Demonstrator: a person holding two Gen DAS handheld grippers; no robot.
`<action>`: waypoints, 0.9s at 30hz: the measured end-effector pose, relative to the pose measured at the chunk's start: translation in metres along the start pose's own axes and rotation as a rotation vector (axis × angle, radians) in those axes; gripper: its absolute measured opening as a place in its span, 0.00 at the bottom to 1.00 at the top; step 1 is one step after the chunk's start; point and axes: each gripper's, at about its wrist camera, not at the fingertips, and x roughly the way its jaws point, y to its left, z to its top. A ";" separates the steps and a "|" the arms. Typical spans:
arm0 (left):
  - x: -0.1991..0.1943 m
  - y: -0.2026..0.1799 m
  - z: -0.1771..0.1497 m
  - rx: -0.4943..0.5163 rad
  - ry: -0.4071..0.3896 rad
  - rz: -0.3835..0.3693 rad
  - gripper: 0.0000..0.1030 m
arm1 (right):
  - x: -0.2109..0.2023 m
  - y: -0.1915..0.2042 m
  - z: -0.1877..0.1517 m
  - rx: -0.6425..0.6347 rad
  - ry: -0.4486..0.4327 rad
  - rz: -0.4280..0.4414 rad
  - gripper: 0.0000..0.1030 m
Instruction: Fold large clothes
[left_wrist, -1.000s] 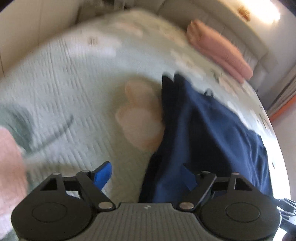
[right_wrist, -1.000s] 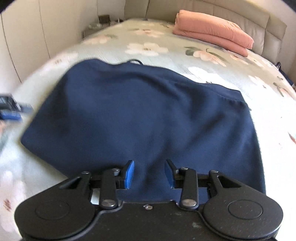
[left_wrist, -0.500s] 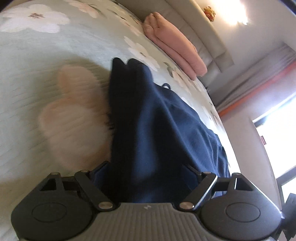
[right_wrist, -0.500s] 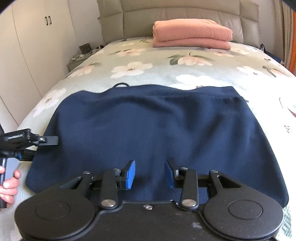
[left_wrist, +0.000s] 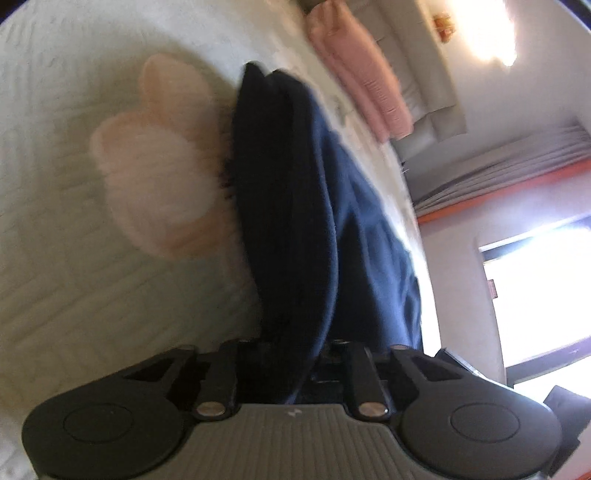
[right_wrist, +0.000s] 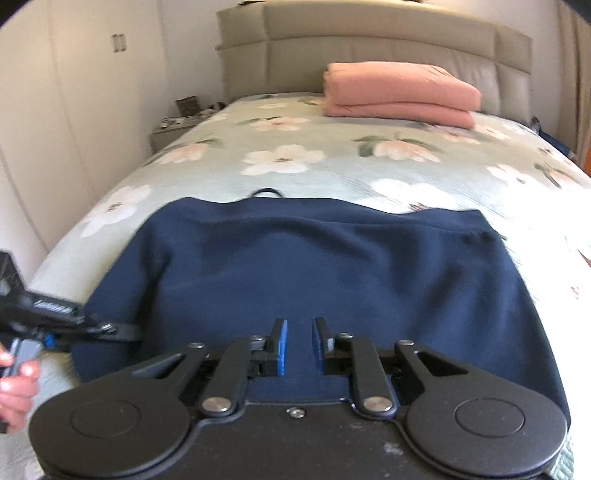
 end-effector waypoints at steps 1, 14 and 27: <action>-0.003 -0.007 0.000 0.022 -0.018 -0.018 0.14 | 0.001 0.005 -0.002 -0.014 0.010 -0.013 0.13; 0.011 -0.118 0.008 0.213 -0.044 -0.278 0.13 | 0.037 0.015 -0.056 -0.072 0.114 0.027 0.07; 0.118 -0.231 -0.024 0.319 0.069 -0.364 0.13 | 0.026 -0.079 -0.065 0.403 0.091 0.290 0.05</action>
